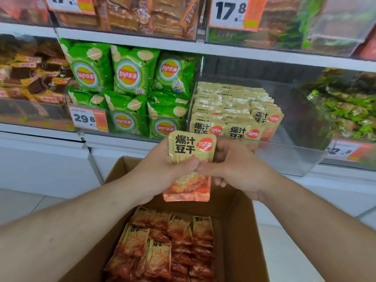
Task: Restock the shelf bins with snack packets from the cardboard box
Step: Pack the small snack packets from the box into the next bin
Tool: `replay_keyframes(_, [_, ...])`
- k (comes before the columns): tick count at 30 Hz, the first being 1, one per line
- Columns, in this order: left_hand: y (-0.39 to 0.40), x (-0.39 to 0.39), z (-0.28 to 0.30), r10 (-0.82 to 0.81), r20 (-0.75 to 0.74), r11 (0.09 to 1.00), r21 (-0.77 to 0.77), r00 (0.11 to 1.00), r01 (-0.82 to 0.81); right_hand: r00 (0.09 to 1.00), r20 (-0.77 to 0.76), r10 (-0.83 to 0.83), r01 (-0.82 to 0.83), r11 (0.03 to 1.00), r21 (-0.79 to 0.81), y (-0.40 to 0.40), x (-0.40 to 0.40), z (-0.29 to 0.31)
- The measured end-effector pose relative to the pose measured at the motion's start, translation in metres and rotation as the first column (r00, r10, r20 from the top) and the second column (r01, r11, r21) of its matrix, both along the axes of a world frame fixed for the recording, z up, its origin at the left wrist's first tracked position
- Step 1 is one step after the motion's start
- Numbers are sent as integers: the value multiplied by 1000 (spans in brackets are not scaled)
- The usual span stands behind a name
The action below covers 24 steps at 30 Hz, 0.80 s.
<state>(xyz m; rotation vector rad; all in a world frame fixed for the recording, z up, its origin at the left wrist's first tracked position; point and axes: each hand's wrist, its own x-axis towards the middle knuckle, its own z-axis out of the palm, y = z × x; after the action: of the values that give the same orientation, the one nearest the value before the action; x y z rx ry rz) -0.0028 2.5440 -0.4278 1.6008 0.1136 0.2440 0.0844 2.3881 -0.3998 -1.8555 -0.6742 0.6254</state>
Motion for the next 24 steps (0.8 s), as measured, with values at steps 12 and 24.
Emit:
replay_keyframes(12, [-62,83,34,64,147,963,252,987,-99,979,-20,-203,202,952,230,-61,44,37])
replay_keyframes(24, [-56,118,-12,99,203,82,974,974,-211,754,220,-619,579,784,225,-115,131,45])
